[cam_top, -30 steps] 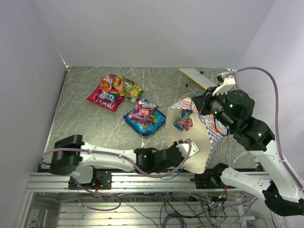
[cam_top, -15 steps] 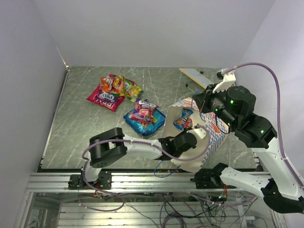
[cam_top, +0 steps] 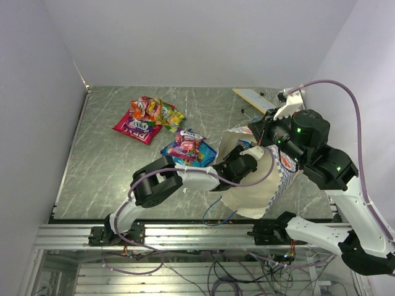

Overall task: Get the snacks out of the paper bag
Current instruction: Take out the snack from the paper bag.

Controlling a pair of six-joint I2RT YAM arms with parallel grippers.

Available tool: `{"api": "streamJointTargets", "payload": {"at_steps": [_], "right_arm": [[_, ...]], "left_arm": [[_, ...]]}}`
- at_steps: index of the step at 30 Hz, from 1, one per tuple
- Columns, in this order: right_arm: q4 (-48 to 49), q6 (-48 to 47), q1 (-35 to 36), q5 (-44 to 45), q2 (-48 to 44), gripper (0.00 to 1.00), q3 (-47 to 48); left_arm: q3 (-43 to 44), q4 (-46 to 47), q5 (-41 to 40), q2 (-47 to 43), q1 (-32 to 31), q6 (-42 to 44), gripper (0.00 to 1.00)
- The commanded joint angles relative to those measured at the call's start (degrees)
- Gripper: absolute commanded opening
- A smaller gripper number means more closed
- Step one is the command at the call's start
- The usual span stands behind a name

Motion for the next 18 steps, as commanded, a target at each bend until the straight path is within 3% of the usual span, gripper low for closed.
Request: {"api": "streamJointTargets", "payload": {"at_steps": [1,6,11,15,18], "right_arm": [[-0.6,-0.1,0.0,-1.0,-0.2,0.00,1.5],[-1.8,0.1,0.0,-0.8,0.0,0.00,2.7],[-2.3,-0.1,0.0,-0.2,0.0,0.00,3.6],[-1.2,-0.1,0.0,0.1,-0.1,0.00,3.2],[-0.2,-0.1,0.0,0.3,-0.2,0.00,2.8]], "left_arm": [[2.5,0.3,1.2,3.4,1.3,-0.9,0.61],[5.4,-2.3,3.8,6.8,2.5,-2.1,0.58],[6.2,-3.6,5.9,6.3,3.0,-0.9,0.33],[4.0,-4.3,8.5,1.9,3.0,-2.0,0.17],[1.7,-5.5,12.4,-2.8,3.0,-4.7,0.12]]}}
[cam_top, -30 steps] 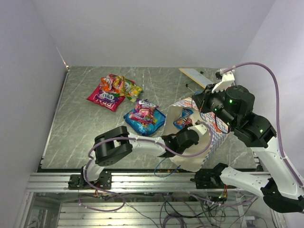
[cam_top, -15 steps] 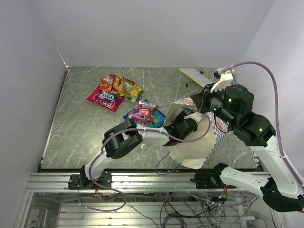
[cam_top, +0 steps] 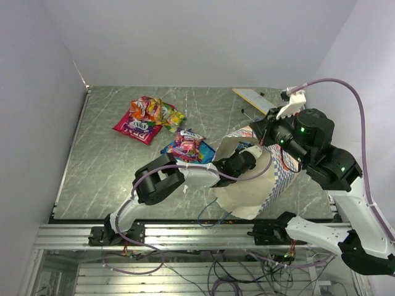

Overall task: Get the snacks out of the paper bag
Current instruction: Take out the snack from the paper bag, then place the snack at the center of the board.

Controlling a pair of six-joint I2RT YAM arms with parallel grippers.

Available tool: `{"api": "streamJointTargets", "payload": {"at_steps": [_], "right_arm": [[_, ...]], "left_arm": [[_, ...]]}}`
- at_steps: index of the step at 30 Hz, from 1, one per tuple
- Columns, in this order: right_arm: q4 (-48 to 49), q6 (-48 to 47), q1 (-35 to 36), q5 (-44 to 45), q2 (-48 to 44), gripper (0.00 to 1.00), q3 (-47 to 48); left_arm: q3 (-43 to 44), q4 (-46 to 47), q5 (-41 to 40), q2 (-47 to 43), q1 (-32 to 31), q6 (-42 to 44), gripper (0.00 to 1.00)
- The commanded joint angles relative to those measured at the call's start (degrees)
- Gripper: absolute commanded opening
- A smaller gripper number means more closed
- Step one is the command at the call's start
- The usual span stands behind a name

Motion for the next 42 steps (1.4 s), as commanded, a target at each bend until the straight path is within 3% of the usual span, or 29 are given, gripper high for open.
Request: {"api": "streamJointTargets", "payload": {"at_steps": [1,11,18,22,27,30,32,36,37,42], "right_arm": [[2.0,-0.2,0.0,0.7,-0.5,0.00,0.3],[5.3,-0.5,0.0,3.2,-3.5,0.00,-4.2],[6.7,-0.9,0.0,4.7,-5.5,0.00,-7.8],[7.8,-0.4,0.0,5.4,-6.4,0.00,-9.2],[8.2,1.4,0.0,5.1,-6.3,0.00,-9.8],[8.1,2.4,-0.1,4.4,-6.2,0.00,-10.0],[7.8,2.5,0.0,4.0,-6.0,0.00,-9.9],[7.2,1.6,0.0,4.0,-5.7,0.00,-8.9],[6.8,0.8,0.0,4.0,-5.5,0.00,-8.1],[6.0,-0.3,0.0,3.7,-5.3,0.00,-6.8]], "left_arm": [[-2.8,-3.2,7.7,-9.5,0.2,-4.3,0.09],[-14.6,-11.2,23.1,-26.2,-0.5,-13.8,0.07],[-23.7,-14.4,31.4,-46.9,-1.8,-13.4,0.07],[-25.8,-20.0,24.5,-59.3,-1.2,-15.1,0.07],[-22.9,-31.2,3.3,-68.5,0.0,-16.4,0.07],[-20.3,-37.5,-10.6,-68.9,1.9,-17.0,0.07],[-18.6,-40.5,-14.3,-66.9,5.3,-16.7,0.07],[-14.0,-45.5,-10.7,-60.4,14.9,-18.2,0.07],[-11.5,-46.5,-5.6,-56.1,21.1,-17.6,0.07],[-0.7,-54.1,-3.1,-42.9,30.2,-15.7,0.07]]}}
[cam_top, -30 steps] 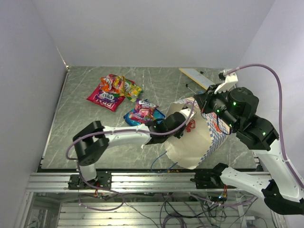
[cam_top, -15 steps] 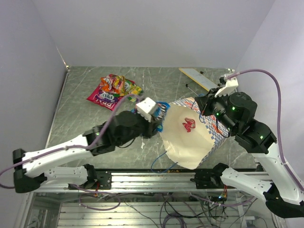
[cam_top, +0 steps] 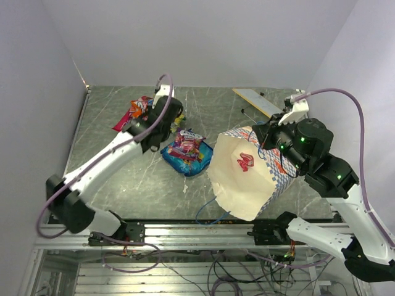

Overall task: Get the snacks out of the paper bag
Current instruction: Place the snack at the center of the board.

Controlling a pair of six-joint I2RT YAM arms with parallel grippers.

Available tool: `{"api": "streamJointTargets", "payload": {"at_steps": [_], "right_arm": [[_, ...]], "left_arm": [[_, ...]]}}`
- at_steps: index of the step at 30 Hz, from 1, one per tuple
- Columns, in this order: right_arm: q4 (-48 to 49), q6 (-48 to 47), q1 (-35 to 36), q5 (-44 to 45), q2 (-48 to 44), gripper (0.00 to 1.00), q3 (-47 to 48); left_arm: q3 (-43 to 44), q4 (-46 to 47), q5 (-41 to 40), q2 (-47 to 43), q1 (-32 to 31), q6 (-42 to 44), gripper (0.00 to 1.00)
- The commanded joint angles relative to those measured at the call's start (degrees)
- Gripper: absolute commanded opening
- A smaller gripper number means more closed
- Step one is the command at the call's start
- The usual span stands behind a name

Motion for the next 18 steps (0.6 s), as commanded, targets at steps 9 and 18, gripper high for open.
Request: {"api": "streamJointTargets", "payload": {"at_steps": [9,18], "right_arm": [[-0.2,-2.4,0.0,-0.5,-0.1,0.00,2.4],[-2.6,-3.3,0.0,-0.1,0.8,0.00,5.1]], "left_arm": [[20.9,-6.2,6.9,24.4,12.0,15.7,0.07],[29.3,-5.5,8.2,35.4,16.1,19.6,0.07]]}}
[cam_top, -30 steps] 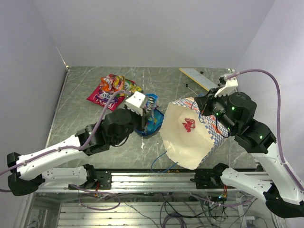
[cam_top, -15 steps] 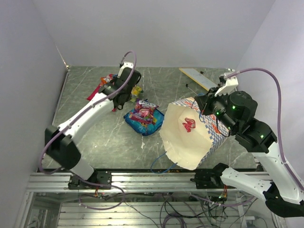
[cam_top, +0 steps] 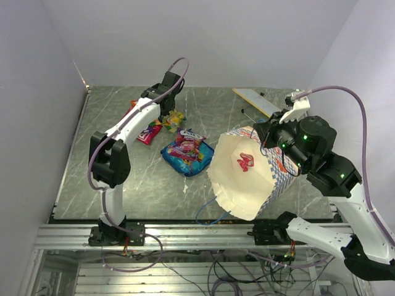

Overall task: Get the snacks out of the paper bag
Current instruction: Place the snack at the center of the board.

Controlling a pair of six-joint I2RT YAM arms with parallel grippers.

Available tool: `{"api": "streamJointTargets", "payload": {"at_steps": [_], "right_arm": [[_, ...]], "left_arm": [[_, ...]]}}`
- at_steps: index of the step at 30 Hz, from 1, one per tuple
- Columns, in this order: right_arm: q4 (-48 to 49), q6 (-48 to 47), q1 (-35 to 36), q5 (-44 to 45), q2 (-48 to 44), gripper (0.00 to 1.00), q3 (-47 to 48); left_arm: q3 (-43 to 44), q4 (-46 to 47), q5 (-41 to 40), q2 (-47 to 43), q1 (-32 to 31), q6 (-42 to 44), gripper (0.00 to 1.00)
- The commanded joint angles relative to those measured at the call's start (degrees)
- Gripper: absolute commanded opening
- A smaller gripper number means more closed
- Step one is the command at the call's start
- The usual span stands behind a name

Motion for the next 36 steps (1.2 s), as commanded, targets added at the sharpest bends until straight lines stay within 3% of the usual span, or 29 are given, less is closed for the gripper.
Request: {"api": "streamJointTargets", "payload": {"at_steps": [1,10,15,21,26,30,36], "right_arm": [[-1.4,-1.1,0.0,0.7,-0.1,0.00,2.7],[-5.2,-2.2,0.0,1.1,1.3,0.00,6.1],[-6.0,-2.5,0.0,1.0,1.3,0.00,6.8],[-4.8,-2.1,0.0,-0.1,1.4,0.00,6.4],[-3.2,-1.5,0.0,-1.2,1.2,0.00,5.1],[-2.0,-1.0,0.0,-1.6,0.5,0.00,3.7],[-0.6,-0.6,0.0,-1.7,-1.3,0.00,1.1]], "left_arm": [[3.2,0.7,1.1,3.1,1.7,3.7,0.07],[11.1,2.8,2.2,12.8,5.0,5.3,0.07],[12.8,2.4,1.5,16.5,6.2,4.7,0.13],[13.8,0.2,5.0,15.8,7.2,1.0,0.39],[14.1,-0.3,8.1,8.3,7.1,-3.1,0.69],[9.5,-1.0,11.8,-0.7,6.7,-8.1,0.76],[-12.7,2.3,21.4,-20.1,3.1,-19.1,0.80]]}}
